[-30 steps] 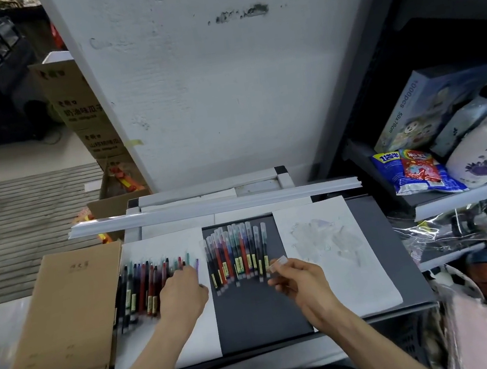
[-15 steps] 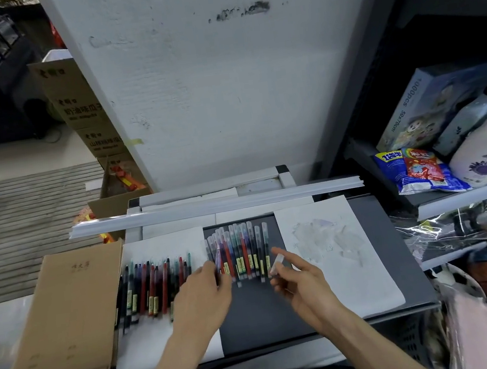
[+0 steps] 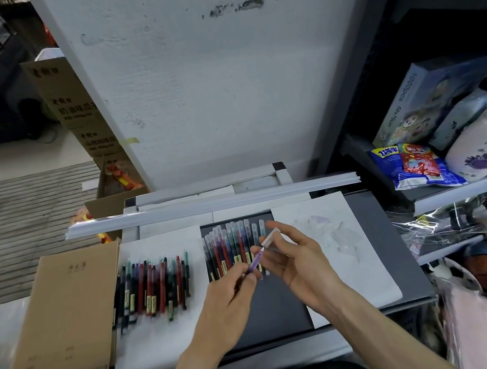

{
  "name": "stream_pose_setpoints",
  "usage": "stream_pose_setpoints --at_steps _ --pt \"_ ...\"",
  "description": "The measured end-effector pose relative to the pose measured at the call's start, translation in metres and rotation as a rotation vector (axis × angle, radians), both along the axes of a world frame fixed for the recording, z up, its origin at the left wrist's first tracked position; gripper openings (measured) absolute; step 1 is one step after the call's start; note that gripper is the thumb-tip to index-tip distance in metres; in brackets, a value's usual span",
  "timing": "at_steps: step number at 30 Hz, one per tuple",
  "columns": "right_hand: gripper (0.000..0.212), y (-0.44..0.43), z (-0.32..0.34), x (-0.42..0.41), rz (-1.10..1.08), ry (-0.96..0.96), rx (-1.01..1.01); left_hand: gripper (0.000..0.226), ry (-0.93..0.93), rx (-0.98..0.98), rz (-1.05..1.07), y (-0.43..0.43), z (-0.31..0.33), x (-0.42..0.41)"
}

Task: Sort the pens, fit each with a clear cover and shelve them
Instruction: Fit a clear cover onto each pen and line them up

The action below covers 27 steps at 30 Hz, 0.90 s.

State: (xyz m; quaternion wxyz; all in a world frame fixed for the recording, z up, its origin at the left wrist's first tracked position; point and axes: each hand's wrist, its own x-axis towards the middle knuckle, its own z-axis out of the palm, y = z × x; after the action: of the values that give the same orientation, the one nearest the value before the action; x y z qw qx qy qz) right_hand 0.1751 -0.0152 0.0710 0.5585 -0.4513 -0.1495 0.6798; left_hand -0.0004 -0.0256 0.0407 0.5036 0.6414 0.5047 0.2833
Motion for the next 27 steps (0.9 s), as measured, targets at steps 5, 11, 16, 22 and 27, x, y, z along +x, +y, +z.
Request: stream_pose_setpoints --at_steps 5,11,16,22,27 --pt "0.023 -0.004 0.0 -0.008 0.015 -0.146 0.06 0.02 -0.001 -0.023 0.019 0.0 0.001 0.001" --pt "0.023 -0.006 -0.005 -0.013 -0.005 -0.197 0.08 0.019 -0.016 -0.039 0.023 0.0 0.004 0.004" --pt "0.023 -0.004 -0.005 -0.009 -0.033 -0.198 0.064 0.021 -0.018 -0.042 0.027 0.0 0.005 0.005" --pt "0.024 -0.004 -0.008 -0.004 -0.046 -0.271 0.069 0.024 -0.04 -0.075 0.039 -0.002 0.006 0.009" --pt "0.022 -0.005 -0.01 -0.001 -0.028 -0.335 0.08 0.025 -0.051 -0.096 0.047 -0.001 0.006 0.011"
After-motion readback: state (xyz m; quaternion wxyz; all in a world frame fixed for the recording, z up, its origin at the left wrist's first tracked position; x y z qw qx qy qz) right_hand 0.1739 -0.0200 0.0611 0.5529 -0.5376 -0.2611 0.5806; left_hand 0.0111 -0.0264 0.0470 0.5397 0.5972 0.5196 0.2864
